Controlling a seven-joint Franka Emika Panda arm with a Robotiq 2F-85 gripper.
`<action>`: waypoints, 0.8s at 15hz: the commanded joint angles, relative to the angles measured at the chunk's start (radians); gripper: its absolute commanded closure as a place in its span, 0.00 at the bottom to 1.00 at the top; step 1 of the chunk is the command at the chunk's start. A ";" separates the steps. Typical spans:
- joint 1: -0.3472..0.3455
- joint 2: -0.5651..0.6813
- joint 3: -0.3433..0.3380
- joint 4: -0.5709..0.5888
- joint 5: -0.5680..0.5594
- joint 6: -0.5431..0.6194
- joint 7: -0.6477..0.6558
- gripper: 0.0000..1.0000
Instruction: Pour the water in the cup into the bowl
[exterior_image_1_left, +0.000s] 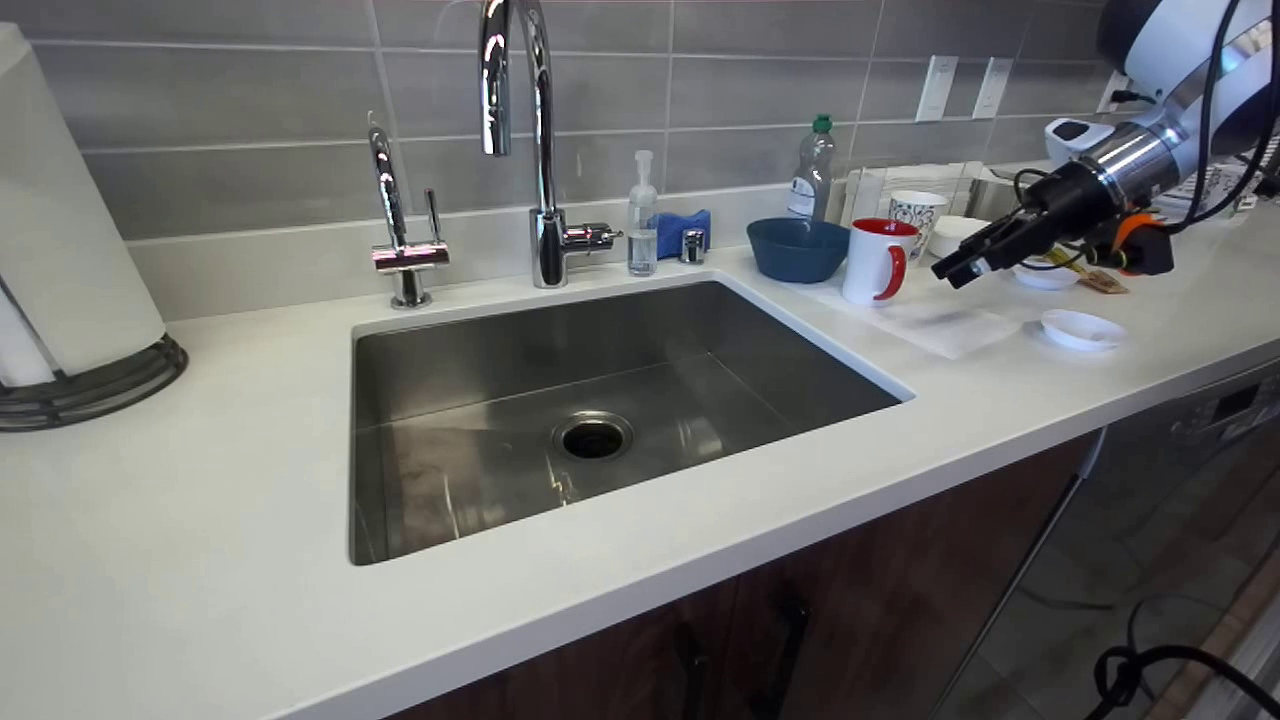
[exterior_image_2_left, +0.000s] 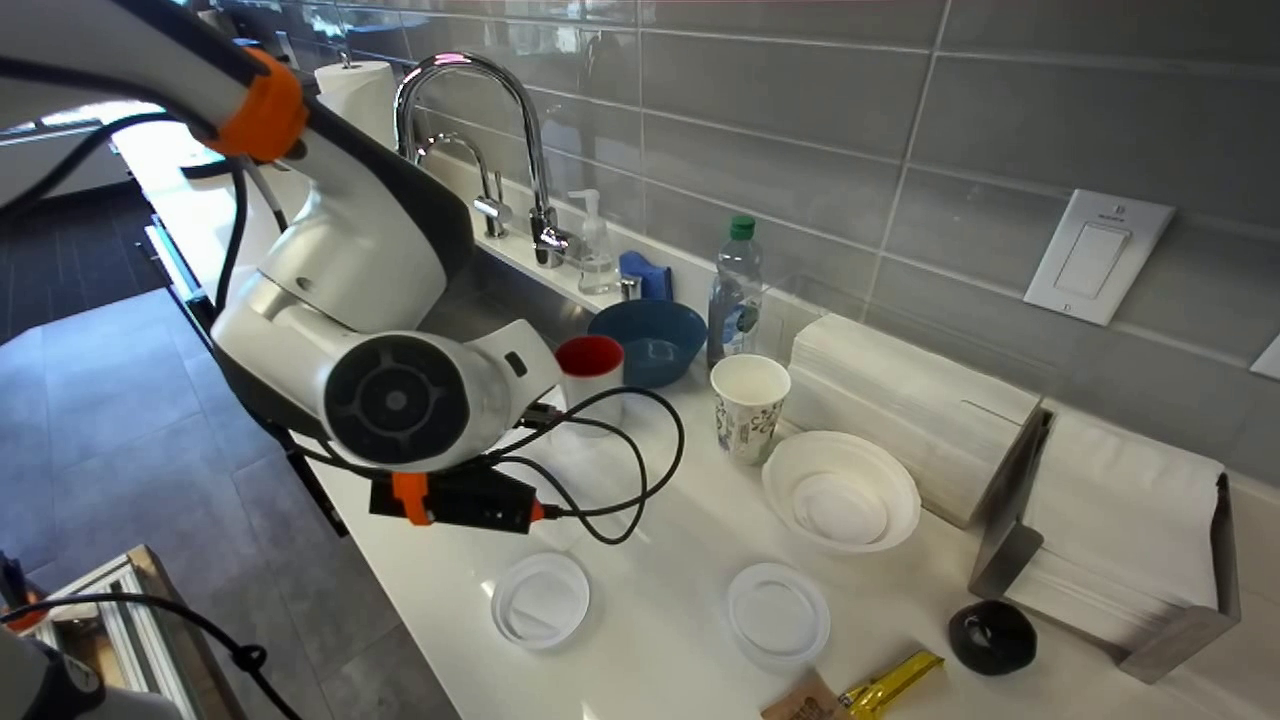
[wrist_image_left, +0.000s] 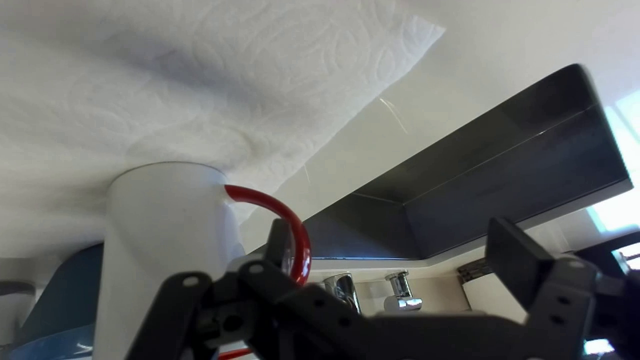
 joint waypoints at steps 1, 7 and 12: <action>0.041 -0.031 -0.016 0.003 0.041 0.004 -0.024 0.00; 0.102 -0.049 -0.069 0.009 0.099 0.024 -0.077 0.00; 0.128 -0.077 -0.137 0.022 0.149 0.042 -0.164 0.00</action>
